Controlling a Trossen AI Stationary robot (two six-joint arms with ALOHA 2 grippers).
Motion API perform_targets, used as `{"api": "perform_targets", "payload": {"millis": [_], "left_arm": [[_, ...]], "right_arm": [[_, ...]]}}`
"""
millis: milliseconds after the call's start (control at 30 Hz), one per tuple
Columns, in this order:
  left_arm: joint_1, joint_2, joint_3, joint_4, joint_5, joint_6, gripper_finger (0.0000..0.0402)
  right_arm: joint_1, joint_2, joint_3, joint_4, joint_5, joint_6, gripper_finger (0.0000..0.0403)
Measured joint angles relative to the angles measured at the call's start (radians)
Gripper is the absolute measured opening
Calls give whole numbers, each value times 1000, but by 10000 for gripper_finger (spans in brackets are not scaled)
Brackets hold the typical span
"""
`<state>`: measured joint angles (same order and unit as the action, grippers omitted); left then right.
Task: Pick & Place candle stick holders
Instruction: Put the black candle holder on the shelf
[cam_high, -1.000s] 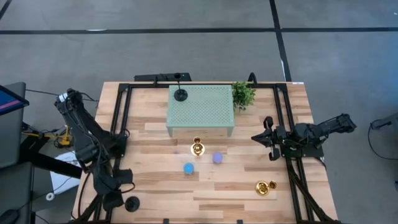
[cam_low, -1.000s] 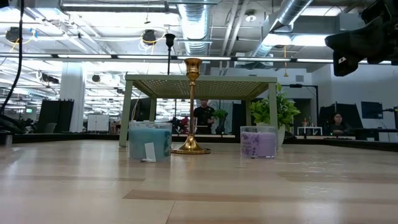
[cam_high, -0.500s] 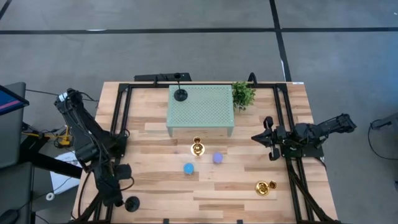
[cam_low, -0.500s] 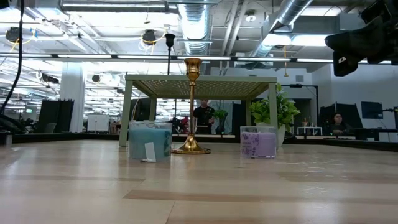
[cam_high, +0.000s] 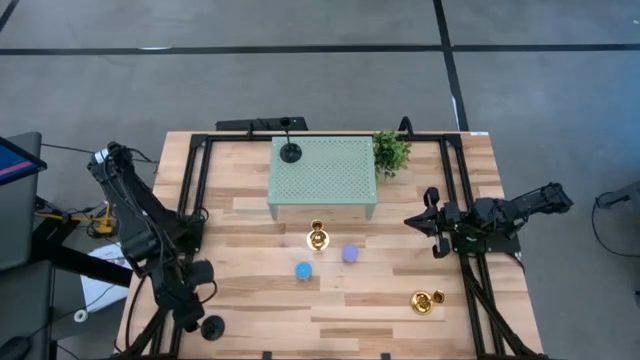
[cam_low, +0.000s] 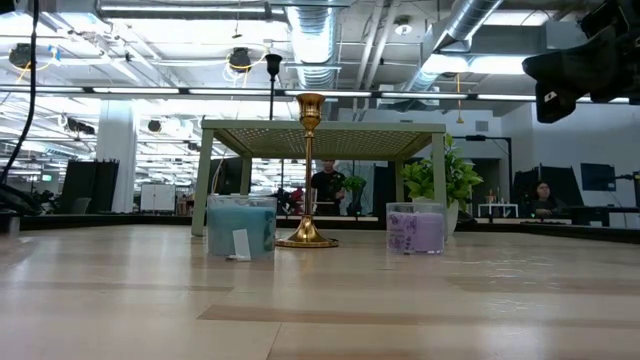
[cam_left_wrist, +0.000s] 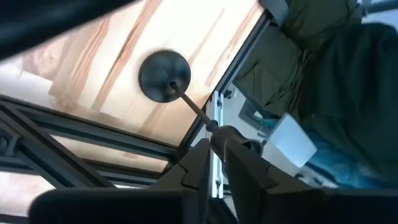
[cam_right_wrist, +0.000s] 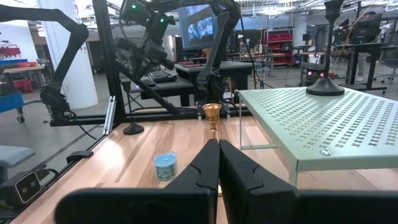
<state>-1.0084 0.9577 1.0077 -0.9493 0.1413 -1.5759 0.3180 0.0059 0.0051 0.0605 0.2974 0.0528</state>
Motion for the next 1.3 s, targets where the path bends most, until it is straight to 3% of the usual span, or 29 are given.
{"api": "perform_targets", "payload": {"millis": [300,500,700,1300], "left_arm": [[0,3,-58,22,12,-106,127],[-1,3,-69,118,135,-72,162],[-8,0,-69,195,169,-47,155],[-8,0,-85,188,143,-44,118]], "right_arm": [[0,0,0,0,0,0,0],[0,0,0,0,0,0,0],[0,0,0,0,0,0,0],[0,0,0,0,0,1,0]]}}
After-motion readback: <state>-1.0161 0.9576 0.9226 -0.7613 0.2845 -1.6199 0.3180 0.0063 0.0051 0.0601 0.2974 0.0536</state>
